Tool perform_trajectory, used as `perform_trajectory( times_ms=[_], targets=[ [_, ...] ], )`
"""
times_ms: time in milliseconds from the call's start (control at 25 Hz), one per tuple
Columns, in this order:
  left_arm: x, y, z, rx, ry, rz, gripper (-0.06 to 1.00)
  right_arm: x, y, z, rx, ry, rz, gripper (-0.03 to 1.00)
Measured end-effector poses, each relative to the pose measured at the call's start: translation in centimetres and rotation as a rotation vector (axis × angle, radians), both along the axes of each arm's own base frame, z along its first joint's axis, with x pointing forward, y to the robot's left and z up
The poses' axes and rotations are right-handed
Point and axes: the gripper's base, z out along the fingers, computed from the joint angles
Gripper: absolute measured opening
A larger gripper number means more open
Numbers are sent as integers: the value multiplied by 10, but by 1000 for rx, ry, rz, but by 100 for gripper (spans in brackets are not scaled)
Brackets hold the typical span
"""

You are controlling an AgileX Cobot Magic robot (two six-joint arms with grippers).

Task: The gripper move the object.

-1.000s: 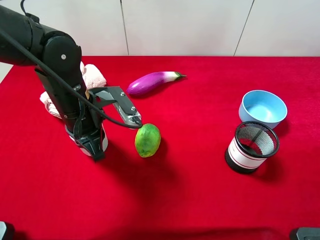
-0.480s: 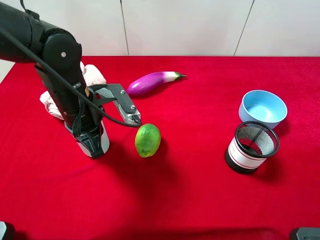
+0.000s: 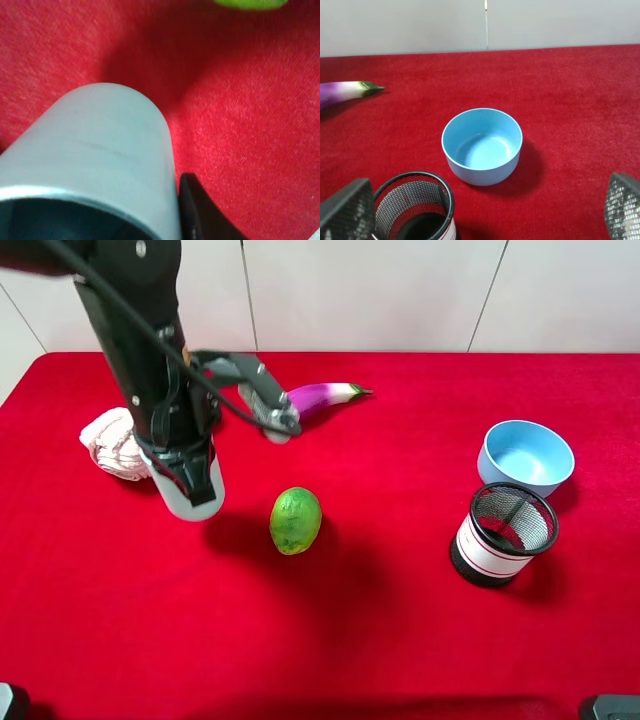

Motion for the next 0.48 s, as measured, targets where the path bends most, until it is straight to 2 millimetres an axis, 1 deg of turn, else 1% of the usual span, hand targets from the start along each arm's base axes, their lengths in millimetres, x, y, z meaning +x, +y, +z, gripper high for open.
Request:
perform_trajectory(
  times_ms=[240, 280, 320, 480],
  targets=[
    [14, -11, 32, -44, -41, 78, 2, 0, 0, 0, 0, 0, 0, 69],
    [19, -15, 45, -69, -65, 104, 2, 0, 0, 0, 0, 0, 0, 69],
    [22, -18, 52, -85, -82, 113, 2, 0, 0, 0, 0, 0, 0, 69],
    [37, -30, 71, -123, -118, 140, 2, 0, 0, 0, 0, 0, 0, 69]
  ],
)
